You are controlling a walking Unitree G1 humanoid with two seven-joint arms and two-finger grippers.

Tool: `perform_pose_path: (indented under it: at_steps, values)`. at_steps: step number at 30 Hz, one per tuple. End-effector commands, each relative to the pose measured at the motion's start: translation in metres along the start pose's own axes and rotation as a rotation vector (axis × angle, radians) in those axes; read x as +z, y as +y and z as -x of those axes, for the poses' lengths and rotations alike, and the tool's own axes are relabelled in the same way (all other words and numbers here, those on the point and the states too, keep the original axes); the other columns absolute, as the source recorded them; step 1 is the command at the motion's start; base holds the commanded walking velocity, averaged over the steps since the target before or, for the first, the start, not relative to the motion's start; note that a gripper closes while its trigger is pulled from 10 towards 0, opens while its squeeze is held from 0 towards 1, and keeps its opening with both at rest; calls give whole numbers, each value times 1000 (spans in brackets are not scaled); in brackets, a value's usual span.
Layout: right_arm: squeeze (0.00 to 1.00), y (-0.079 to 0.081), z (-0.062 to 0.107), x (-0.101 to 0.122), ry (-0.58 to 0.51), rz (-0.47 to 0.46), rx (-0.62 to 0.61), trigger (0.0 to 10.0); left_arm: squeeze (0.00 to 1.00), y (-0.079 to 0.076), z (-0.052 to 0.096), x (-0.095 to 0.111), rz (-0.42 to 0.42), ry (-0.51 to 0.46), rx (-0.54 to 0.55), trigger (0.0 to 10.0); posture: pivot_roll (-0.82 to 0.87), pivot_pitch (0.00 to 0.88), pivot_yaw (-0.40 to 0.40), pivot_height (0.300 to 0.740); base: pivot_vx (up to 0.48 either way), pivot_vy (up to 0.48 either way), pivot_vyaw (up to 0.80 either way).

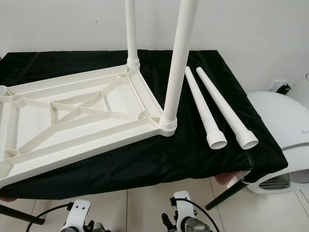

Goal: Building children table

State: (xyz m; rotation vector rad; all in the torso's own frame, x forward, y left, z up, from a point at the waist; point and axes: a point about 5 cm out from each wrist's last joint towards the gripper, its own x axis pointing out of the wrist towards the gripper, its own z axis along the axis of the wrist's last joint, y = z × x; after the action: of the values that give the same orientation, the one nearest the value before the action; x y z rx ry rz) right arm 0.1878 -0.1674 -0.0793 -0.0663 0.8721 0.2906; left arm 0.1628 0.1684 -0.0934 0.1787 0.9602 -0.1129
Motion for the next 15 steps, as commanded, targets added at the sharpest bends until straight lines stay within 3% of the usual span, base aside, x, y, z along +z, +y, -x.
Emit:
perform_pose_path:
  at_steps: [1,15]
  values:
    - [0,3,0,-6,27,-5,14,10000,0,-5,3,-15,12,55,-25,10000,48,9,1,740,0,0,0]
    - [0,7,0,-10,33,-31,-1,10000,0,-12,0,-3,-44,20,-68,10000,20,20,56,740,0,0,0]
